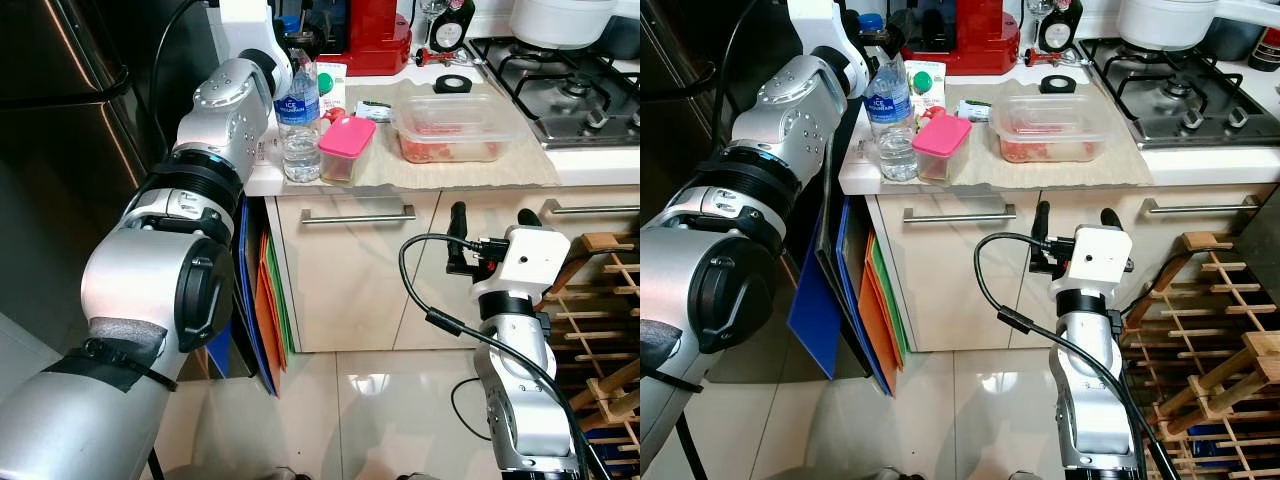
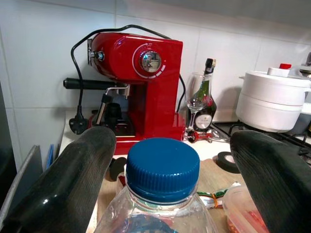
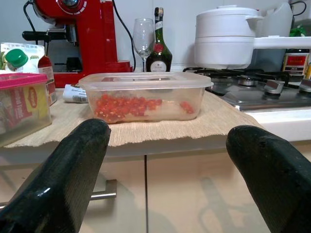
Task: Restocking fridge
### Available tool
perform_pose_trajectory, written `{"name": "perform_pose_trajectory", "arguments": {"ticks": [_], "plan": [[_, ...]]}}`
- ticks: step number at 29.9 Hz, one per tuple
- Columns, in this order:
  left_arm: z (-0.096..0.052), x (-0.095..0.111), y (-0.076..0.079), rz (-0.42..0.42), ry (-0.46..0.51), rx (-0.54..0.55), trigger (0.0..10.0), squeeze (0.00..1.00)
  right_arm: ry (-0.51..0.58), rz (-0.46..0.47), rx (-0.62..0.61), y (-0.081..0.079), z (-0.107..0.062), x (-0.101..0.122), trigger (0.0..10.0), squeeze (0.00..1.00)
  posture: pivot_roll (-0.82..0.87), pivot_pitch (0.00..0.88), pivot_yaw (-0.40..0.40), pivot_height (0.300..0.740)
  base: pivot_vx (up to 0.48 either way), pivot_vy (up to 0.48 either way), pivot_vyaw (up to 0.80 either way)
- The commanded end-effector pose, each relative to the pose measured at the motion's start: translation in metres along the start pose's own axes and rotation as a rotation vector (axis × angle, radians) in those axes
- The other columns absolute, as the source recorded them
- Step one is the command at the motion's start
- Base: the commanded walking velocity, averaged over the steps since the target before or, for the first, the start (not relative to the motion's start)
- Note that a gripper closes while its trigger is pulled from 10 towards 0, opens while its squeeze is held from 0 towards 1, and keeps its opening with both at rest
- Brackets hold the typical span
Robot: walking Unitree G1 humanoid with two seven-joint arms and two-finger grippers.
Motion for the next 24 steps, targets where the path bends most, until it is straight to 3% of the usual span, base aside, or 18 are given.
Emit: {"name": "perform_pose_trajectory", "arguments": {"ticks": [1, 7, 8, 9, 10, 16, 24], "plan": [[0.003, 0.013, 0.001, 0.021, 0.02, -0.004, 10.0, 1.0, 0.005, 0.006, 0.0, -0.001, 0.0, 0.004, 10.0, 0.0, -0.1, 0.065, 0.097, 0.74, 0.0, 0.0, 0.0], [0.003, 0.014, 0.002, 0.045, 0.031, -0.011, 10.0, 1.0, 0.002, 0.005, 0.0, -0.001, 0.0, 0.003, 10.0, 0.0, -0.1, 0.065, 0.098, 0.74, 0.0, 0.0, 0.0], [0.003, 0.014, 0.001, 0.058, 0.033, -0.004, 10.0, 0.89, 0.002, 0.005, 0.0, -0.001, 0.0, 0.003, 10.0, 0.0, -0.1, 0.065, 0.098, 0.74, 0.0, 0.0, 0.0], [0.002, 0.014, 0.001, 0.067, 0.033, 0.001, 10.0, 0.89, 0.001, 0.005, 0.0, -0.001, 0.0, 0.003, 10.0, 0.0, -0.1, 0.065, 0.098, 0.74, 0.0, 0.0, 0.0], [0.002, 0.014, -0.002, 0.059, 0.032, 0.012, 0.0, 0.0, 0.001, 0.005, 0.0, -0.001, 0.0, 0.003, 10.0, 0.0, -0.1, 0.065, 0.097, 0.74, 0.0, 0.0, 0.0], [0.001, 0.013, -0.012, 0.053, 0.03, 0.063, 0.0, 0.0, -0.005, 0.003, 0.002, -0.001, 0.0, 0.002, 10.0, 0.0, -0.1, 0.067, 0.095, 0.74, 0.0, 0.0, 0.0], [0.001, 0.003, -0.008, -0.019, -0.012, 0.03, 0.0, 0.0, -0.006, 0.004, 0.003, 0.0, 0.001, 0.001, 10.0, 0.0, -0.1, 0.063, 0.094, 0.74, 0.0, 0.0, 0.0]]}}
Point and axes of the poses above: a point about 5 cm out from each wrist's last joint towards the gripper, its own z axis pointing out of the wrist towards the gripper, its own x axis along the axis of the wrist's last joint, y = z × x, the point moved 4 cm from there along z, pointing out of the wrist towards the gripper, and after that the axes turned 13 degrees about z, right-handed, at the moved point
